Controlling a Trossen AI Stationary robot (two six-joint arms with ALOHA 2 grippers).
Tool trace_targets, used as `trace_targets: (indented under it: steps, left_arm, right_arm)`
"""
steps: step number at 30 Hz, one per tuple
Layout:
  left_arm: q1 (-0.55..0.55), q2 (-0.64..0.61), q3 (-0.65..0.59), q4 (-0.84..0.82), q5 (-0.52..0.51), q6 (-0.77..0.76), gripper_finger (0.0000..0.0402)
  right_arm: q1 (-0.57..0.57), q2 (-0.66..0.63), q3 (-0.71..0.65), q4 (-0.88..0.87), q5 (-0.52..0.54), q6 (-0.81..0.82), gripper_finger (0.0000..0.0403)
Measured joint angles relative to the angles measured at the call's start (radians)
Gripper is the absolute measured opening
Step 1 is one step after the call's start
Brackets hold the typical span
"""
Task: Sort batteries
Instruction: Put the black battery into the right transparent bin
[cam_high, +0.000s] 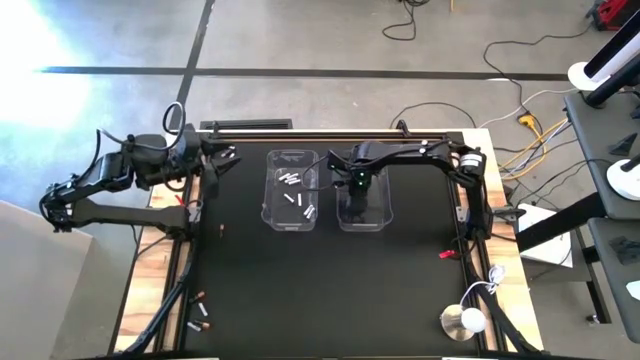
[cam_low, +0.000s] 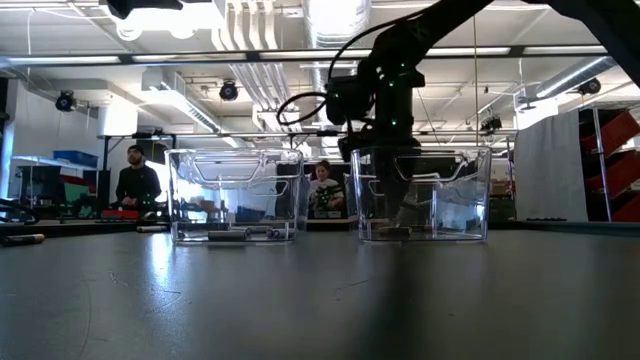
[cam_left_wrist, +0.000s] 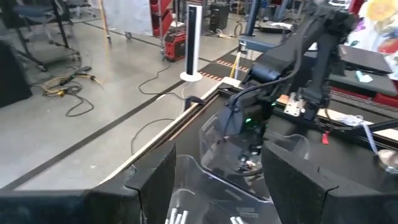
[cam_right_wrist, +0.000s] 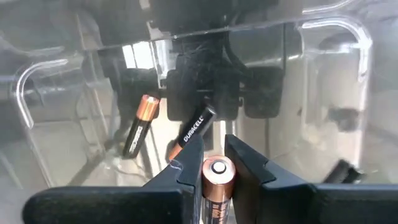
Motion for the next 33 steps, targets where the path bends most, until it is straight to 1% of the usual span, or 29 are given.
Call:
trace_targets:
  steps: [5,10,14,18,24,26,33]
  left_arm:
    - [0.0,0.002,0.0,0.001,-0.045,0.021,0.0214]
    - [0.0,0.003,0.0,0.002,-0.056,0.019,0.0214]
    - [0.0,0.003,0.0,0.002,-0.056,0.012,0.0214]
    - [0.0,0.003,0.0,0.002,-0.065,0.01,0.0214]
    - [0.0,0.016,0.0,0.005,-0.094,0.022,0.0214]
    - [0.0,0.025,0.0,-0.001,-0.108,0.01,0.0214]
    - [0.0,0.069,0.0,-0.051,-0.108,-0.033,0.0214]
  right_arm:
    - [-0.002,-0.019,-0.018,-0.01,0.009,-0.113,0.0044]
    - [-0.007,-0.023,-0.076,-0.004,0.01,-0.186,0.0045]
    - [-0.021,-0.023,-0.133,0.084,0.012,-0.166,0.0044]
    - [-0.026,-0.026,-0.161,0.127,0.013,-0.131,0.005]
    - [-0.026,-0.028,-0.18,0.148,0.013,-0.086,0.0061]
    - [-0.026,-0.028,-0.182,0.149,0.013,-0.076,0.006]
    - [-0.026,-0.027,-0.176,0.145,0.012,-0.066,0.0053]
